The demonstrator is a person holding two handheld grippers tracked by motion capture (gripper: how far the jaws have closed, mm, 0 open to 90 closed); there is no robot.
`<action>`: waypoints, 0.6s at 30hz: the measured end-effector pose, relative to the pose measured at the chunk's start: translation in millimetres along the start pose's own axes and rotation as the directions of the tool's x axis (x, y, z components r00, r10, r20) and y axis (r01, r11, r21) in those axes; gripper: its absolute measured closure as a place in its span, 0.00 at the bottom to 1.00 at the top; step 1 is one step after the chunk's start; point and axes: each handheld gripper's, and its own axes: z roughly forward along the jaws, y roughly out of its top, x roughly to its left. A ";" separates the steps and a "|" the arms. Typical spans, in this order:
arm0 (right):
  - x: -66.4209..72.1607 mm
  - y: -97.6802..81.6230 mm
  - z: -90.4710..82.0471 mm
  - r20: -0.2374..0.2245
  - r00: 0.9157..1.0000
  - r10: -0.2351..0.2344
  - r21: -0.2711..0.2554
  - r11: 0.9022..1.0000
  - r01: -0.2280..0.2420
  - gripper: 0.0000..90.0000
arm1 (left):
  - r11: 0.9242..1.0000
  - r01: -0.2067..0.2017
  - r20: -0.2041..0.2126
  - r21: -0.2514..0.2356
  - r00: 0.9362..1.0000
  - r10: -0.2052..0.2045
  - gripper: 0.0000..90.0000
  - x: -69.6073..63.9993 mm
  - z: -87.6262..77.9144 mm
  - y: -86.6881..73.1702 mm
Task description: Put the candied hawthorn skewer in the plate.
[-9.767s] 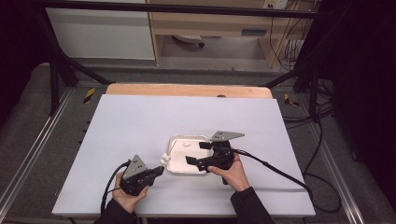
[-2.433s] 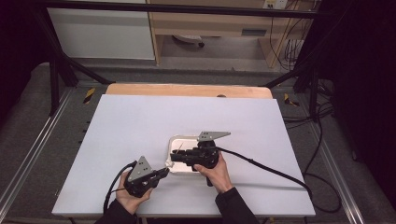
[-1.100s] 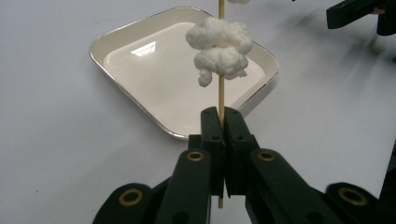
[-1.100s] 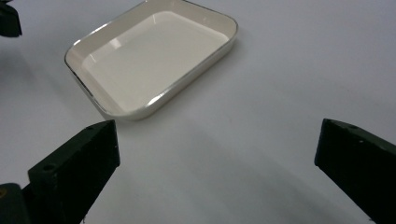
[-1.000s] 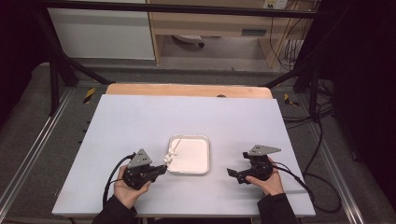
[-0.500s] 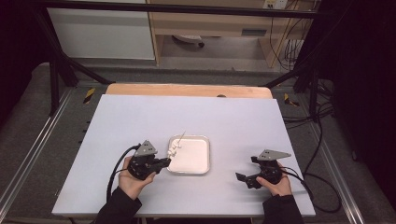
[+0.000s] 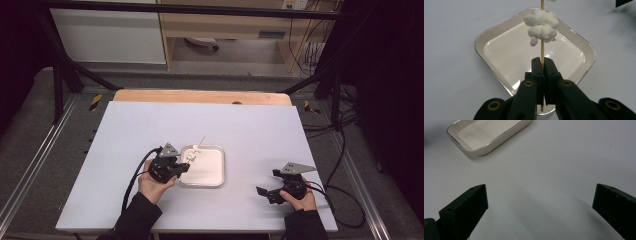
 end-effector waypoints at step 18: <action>-0.1 -0.3 0.5 -0.004 1.000 0.000 0.001 1.000 0.000 0.01 | 0.989 -0.004 -0.058 0.145 0.998 0.013 0.98 -7.4 35.3 -1.2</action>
